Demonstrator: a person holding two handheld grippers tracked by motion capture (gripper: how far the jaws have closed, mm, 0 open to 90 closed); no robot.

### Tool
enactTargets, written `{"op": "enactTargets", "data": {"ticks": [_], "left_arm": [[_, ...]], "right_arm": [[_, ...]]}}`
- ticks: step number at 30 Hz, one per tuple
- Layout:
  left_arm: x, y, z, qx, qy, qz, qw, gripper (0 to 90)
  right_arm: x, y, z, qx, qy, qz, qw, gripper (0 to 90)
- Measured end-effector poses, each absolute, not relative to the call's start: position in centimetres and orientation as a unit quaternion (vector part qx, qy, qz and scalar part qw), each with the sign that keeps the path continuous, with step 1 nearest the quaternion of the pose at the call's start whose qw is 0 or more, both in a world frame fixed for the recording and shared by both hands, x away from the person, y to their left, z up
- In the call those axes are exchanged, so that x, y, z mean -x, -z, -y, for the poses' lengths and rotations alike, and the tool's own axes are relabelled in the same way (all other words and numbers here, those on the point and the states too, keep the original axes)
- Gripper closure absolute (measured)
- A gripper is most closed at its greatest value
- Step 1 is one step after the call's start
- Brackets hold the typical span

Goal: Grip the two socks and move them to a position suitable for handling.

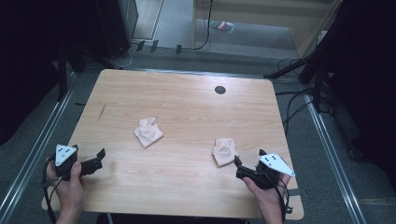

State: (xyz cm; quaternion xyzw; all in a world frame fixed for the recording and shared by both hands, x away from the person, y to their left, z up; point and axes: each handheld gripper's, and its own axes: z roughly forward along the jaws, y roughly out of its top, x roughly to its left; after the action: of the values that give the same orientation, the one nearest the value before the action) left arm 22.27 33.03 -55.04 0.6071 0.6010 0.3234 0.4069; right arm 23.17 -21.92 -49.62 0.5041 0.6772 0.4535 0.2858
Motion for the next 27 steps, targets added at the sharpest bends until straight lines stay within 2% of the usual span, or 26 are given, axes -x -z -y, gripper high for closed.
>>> {"op": "enactTargets", "data": {"ticks": [6,13,18,27], "left_arm": [[-22.4,55.0,-32.6,-0.614,-0.326,-0.597,0.401,0.0],[-22.5,54.8,-32.6,-0.602,-0.317,-0.609,0.408,0.0],[-23.3,53.5,-31.3,-0.594,-0.330,-0.603,0.419,0.0],[-25.0,52.9,-28.2,-0.626,-0.330,-0.570,0.418,0.0]], "right_arm": [[-23.7,49.5,19.0,-0.493,-0.442,-0.698,0.271,12.5],[-26.5,50.7,16.6,-0.495,-0.406,-0.722,0.263,13.3],[-29.1,50.9,16.4,-0.525,-0.384,-0.716,0.255,15.0],[-29.4,51.2,16.9,-0.528,-0.372,-0.717,0.261,23.6]]}}
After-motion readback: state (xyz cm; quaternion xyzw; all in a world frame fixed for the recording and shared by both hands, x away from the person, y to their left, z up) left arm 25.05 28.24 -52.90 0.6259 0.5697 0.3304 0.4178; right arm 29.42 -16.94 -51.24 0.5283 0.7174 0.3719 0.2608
